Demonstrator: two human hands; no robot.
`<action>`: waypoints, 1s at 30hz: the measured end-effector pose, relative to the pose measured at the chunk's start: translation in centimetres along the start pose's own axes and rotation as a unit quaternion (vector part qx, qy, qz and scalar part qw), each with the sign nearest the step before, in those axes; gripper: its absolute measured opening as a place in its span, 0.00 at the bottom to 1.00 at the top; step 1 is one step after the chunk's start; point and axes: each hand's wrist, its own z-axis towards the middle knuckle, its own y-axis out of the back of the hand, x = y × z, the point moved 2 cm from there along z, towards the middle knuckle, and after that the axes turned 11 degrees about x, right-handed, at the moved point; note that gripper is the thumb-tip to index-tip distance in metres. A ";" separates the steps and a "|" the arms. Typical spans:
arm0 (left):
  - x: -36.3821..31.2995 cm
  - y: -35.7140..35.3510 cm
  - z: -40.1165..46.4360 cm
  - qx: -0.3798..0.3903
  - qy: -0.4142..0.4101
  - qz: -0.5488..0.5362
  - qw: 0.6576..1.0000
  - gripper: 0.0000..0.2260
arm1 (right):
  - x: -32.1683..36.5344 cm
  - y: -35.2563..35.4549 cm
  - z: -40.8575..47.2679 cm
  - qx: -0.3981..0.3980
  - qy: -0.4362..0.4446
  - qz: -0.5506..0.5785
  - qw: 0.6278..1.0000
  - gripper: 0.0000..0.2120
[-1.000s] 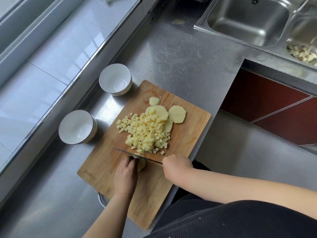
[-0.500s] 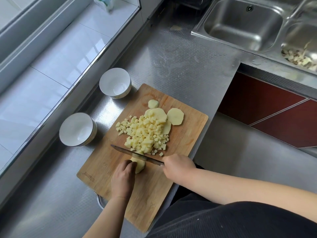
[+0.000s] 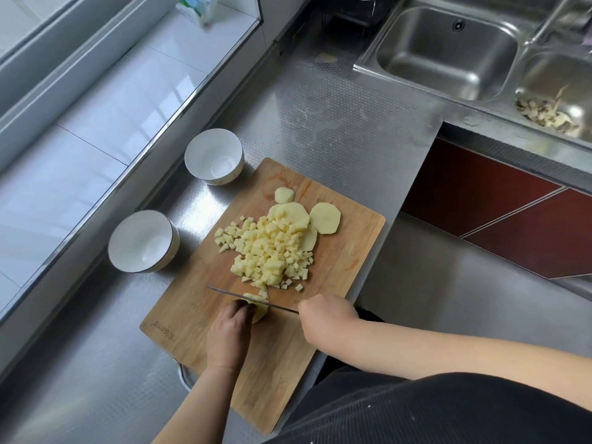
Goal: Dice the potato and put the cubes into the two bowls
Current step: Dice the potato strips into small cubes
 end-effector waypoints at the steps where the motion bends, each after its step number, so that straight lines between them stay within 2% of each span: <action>1: 0.0 -0.1 0.0 0.002 -0.003 0.000 1.000 0.13 | 0.0 -0.1 0.1 0.008 -0.006 -0.001 1.000 0.10; 15: -0.3 0.0 0.0 0.018 0.006 -0.005 1.000 0.14 | -0.5 -1.0 1.4 0.025 -0.032 0.026 0.999 0.10; 17: -0.3 0.1 -0.1 0.026 0.009 -0.009 1.000 0.14 | -0.9 -1.3 1.8 0.024 -0.038 0.064 0.997 0.09; 22: -0.4 0.2 -0.3 0.041 0.018 -0.016 0.999 0.13 | -2.8 -1.5 2.5 0.042 -0.043 0.188 0.980 0.15; 30: -0.3 0.6 -1.1 0.012 0.017 -0.013 1.000 0.12 | -1.8 -0.7 0.6 -0.020 0.006 0.117 0.993 0.14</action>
